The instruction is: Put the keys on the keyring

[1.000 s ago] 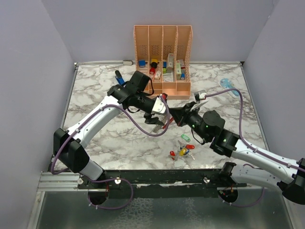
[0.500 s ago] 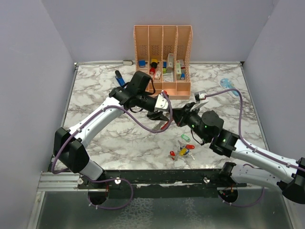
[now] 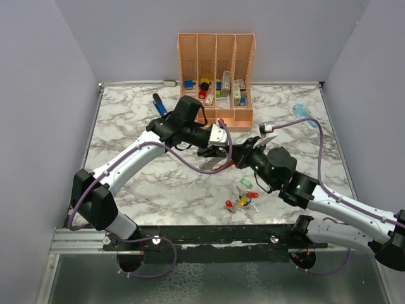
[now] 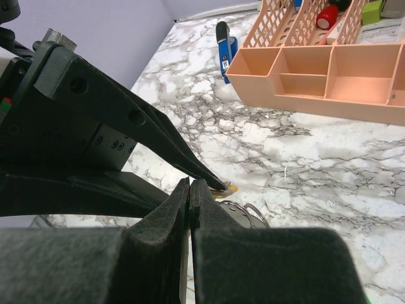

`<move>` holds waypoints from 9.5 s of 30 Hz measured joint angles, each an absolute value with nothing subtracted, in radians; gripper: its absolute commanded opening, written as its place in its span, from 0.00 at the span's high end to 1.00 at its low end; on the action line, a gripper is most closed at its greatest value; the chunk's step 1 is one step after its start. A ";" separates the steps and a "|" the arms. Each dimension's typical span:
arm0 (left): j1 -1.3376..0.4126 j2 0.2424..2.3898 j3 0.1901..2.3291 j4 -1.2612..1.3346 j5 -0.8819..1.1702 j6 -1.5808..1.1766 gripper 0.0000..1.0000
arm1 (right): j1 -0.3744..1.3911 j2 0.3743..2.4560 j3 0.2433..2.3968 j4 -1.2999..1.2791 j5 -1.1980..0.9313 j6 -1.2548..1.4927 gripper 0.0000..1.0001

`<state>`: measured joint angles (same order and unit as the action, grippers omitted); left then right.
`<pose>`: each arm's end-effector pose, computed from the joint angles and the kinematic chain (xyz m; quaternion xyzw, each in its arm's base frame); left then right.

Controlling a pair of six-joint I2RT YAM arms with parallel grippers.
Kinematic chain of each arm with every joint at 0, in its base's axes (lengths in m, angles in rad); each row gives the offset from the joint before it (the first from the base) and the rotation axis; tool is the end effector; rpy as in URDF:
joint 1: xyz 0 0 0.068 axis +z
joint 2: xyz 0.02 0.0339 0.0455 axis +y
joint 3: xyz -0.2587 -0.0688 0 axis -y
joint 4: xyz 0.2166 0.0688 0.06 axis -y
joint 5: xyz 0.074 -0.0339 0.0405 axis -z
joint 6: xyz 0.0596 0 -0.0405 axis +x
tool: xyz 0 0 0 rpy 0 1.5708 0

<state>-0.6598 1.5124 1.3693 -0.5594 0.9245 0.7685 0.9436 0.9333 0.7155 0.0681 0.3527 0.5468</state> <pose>0.2171 -0.2287 0.3293 0.6736 0.4907 -0.3835 0.3979 0.1452 0.1652 0.3138 -0.0349 0.7542 0.3377 0.5621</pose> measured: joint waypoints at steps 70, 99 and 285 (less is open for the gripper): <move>-0.649 1.484 1.375 -0.485 0.970 0.731 0.37 | 0.943 0.863 0.702 0.058 0.379 0.707 0.99; -0.657 1.483 1.305 -0.448 0.987 0.712 0.55 | 0.944 0.876 0.702 0.051 0.406 0.771 0.99; -0.662 1.470 1.206 -0.251 1.088 0.418 1.00 | 0.942 0.783 0.462 0.475 0.118 0.336 0.99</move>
<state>-0.6624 1.4700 1.2064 -0.2512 1.0878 0.4183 0.9424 0.7834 0.4618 0.4747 0.1184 0.3355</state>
